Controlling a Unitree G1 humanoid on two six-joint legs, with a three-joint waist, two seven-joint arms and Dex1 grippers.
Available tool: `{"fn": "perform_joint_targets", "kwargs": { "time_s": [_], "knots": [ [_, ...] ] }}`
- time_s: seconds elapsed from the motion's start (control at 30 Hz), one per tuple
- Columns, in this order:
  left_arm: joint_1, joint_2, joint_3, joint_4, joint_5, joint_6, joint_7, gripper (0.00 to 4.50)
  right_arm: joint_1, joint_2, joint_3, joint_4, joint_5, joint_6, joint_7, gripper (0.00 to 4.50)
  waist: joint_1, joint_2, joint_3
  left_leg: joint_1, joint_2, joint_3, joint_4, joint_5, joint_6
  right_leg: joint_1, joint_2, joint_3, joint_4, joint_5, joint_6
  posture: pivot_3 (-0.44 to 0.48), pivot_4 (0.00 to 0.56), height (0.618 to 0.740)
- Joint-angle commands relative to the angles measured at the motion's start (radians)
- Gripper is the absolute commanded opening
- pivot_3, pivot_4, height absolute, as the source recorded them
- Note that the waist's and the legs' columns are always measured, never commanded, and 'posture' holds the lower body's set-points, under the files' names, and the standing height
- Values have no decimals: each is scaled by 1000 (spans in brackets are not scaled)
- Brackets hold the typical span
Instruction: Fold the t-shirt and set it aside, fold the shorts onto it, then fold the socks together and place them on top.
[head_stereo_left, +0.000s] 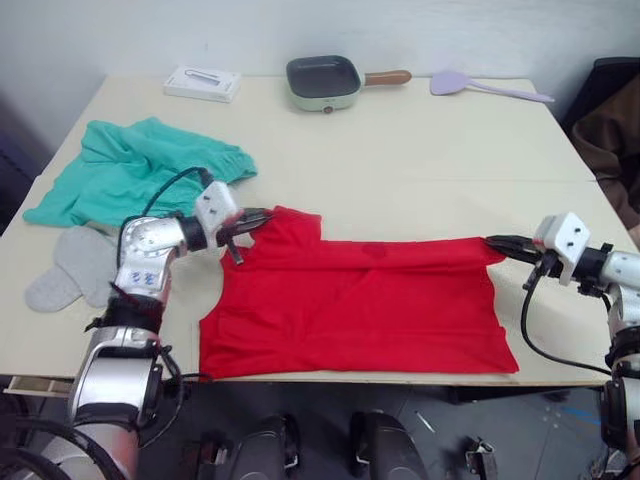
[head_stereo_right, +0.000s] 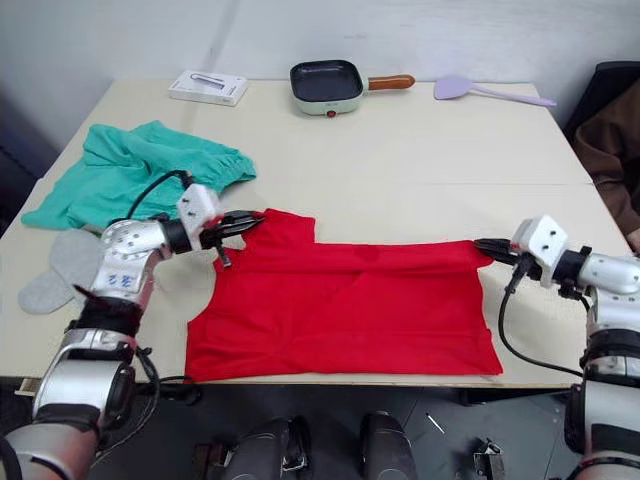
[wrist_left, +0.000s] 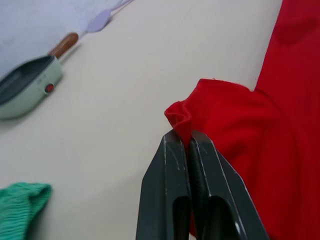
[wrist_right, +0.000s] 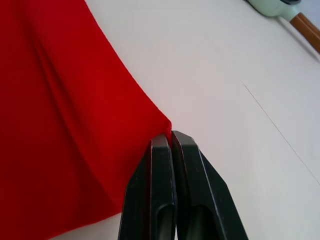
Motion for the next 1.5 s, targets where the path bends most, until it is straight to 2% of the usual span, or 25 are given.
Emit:
{"fn": "perform_joint_targets", "kwargs": {
  "time_s": [0.03, 0.17, 0.33, 0.63, 0.8, 0.9, 0.97, 1.0, 1.1, 1.23, 1.3, 1.33, 1.4, 1.43, 1.5],
  "knots": [
    [50, 46, -7, -57, 26, -182, 0, 0, 58, -9, -27, -55, 31, -88, -26, 24, 0, 0, 0, 0, 0, 0, 0, 0, 0, 0, 0, 0, 0, 0, 0, 0, 150, 740],
    [116, 102, -47, -92, 79, -308, 7, 0, 138, 2, -5, -71, -22, -201, -135, 24, 0, 0, 0, 0, 0, -1, 0, 0, 1, 0, 0, 0, 0, 0, 0, 0, 150, 740],
    [161, 155, -69, -117, 167, -529, 73, 0, 188, 26, 12, -45, -67, -249, -253, 24, -2, 0, 0, 0, 0, -1, 0, -1, 1, 0, -1, 0, -1, 0, 0, 0, 150, 740],
    [205, 236, -106, -76, 378, -877, 221, 0, 226, 35, 46, -50, -83, -255, -318, 24, -3, 0, 0, 1, 0, -1, -1, -1, 2, 1, -1, 0, -2, 0, 0, 0, 150, 740],
    [213, 266, -91, -44, 476, -923, 320, 0, 238, 23, 47, -48, -83, -254, -335, 24, -1, 0, 0, 1, 0, -1, -2, -2, 2, 1, -1, -1, -2, 0, 0, 0, 150, 740],
    [221, 287, -122, -44, 411, -848, 327, 0, 252, 16, 40, -69, -45, -213, -300, 24, -1, 0, 0, 1, 0, -1, -2, -2, 3, 1, -1, -1, -2, 0, 0, 0, 150, 740],
    [266, 300, -176, -101, 183, -691, 223, 0, 275, 14, 31, -117, 37, -134, -203, 24, -2, 1, 0, 1, 0, -1, -2, -2, 3, 1, -1, -1, -2, 0, 0, 0, 150, 740],
    [281, 304, -182, -124, 121, -625, 197, 476, 283, 9, 31, -132, 50, -131, -184, 409, -2, 1, -1, 1, 0, -1, -2, -2, 3, 1, -1, -1, -2, 0, 0, 0, 150, 740],
    [312, 339, -176, -171, 6, -527, 122, 1246, 317, -25, 18, -206, 118, -79, -102, 1239, -1, 1, -1, 2, 1, -2, -2, -2, 3, 2, -1, -2, -2, 0, 0, 0, 150, 740],
    [380, 410, -135, -252, -164, -350, -8, 2488, 379, -103, -21, -306, 194, -24, -13, 2588, -2, 1, -1, 2, 0, -2, -2, -2, 3, 3, -1, -1, -2, 0, 0, 0, 150, 740],
    [428, 446, -103, -309, -250, -223, -65, 3251, 412, -138, -43, -329, 215, -3, 15, 3454, -2, 1, -1, 2, 0, -2, -2, -2, 3, 2, -1, -1, -2, 0, 0, 0, 150, 740],
    [446, 457, -89, -330, -273, -180, -82, 3470, 424, -147, -53, -336, 221, 6, 20, 3700, -2, 1, -1, 2, 0, -2, -2, -2, 3, 3, -1, -1, -3, 0, 0, 0, 150, 740],
    [513, 492, -39, -423, -414, 61, -120, 4113, 445, -175, -93, -346, 263, 107, 26, 4408, -2, 1, -1, 2, 1, -2, -3, -2, 3, 2, -1, -1, -3, 0, 0, 0, 150, 740],
    [544, 515, -14, -486, -514, 225, -133, 4119, 445, -186, -113, -362, 286, 160, 24, 4460, -2, 1, 0, 2, 1, -2, -3, -2, 3, 3, -1, -1, -3, 0, 0, 0, 150, 740],
    [560, 521, 23, -568, -626, 437, -121, 4119, 454, -199, -130, -442, 336, 326, 17, 4460, -2, 1, 0, 2, 1, -3, -3, -2, 3, 3, -1, -1, -3, 0, 0, 0, 150, 740]
  ]
}}
